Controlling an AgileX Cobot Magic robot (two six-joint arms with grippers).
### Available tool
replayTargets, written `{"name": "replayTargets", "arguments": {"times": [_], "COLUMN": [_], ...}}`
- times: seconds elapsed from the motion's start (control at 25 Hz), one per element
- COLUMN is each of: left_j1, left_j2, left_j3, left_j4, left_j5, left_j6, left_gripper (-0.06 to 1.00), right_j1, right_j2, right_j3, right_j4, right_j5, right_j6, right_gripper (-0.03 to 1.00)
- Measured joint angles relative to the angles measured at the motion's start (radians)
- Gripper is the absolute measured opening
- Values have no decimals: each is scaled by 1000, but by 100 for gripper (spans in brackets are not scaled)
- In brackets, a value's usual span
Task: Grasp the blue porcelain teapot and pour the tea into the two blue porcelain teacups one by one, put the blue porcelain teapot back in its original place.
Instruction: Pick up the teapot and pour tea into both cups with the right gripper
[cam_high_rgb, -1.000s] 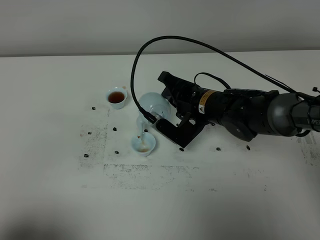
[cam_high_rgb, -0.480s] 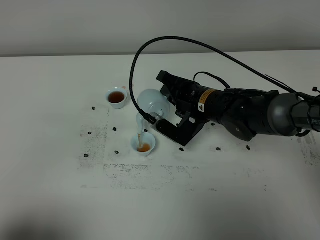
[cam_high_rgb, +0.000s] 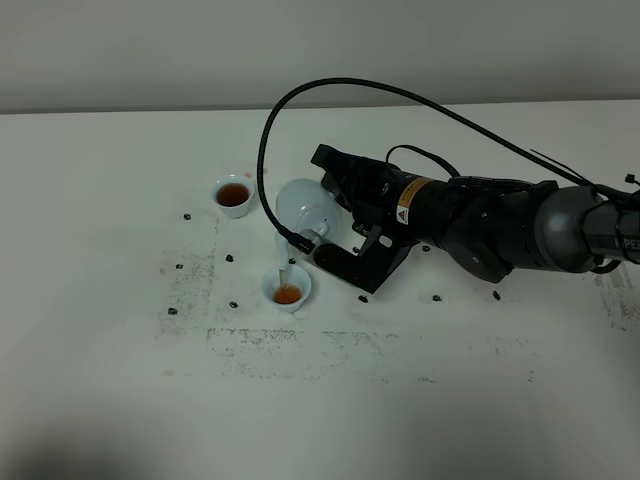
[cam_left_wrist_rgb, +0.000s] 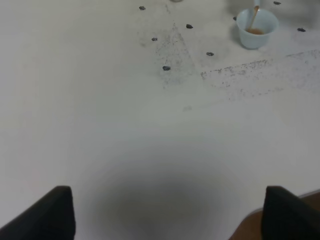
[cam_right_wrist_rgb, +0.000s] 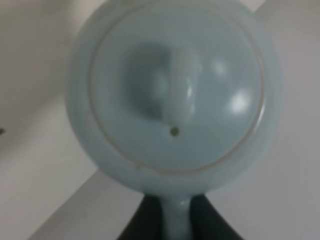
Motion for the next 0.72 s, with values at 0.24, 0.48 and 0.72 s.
{"name": "replayTargets", "arguments": {"times": [0.24,0.48,0.72], "left_j1": [0,0,0], "left_j2": [0,0,0], "left_j3": [0,0,0], "left_j4": [0,0,0], "left_j5": [0,0,0], "left_j6": [0,0,0], "left_gripper": [72,72,72], "right_j1": [0,0,0], "right_j2": [0,0,0], "right_j3": [0,0,0], "right_j4": [1,7,10], "right_j5": [-3,-12,-19], "right_j6": [-27,-83,-97], "right_gripper": [4,4,4]}}
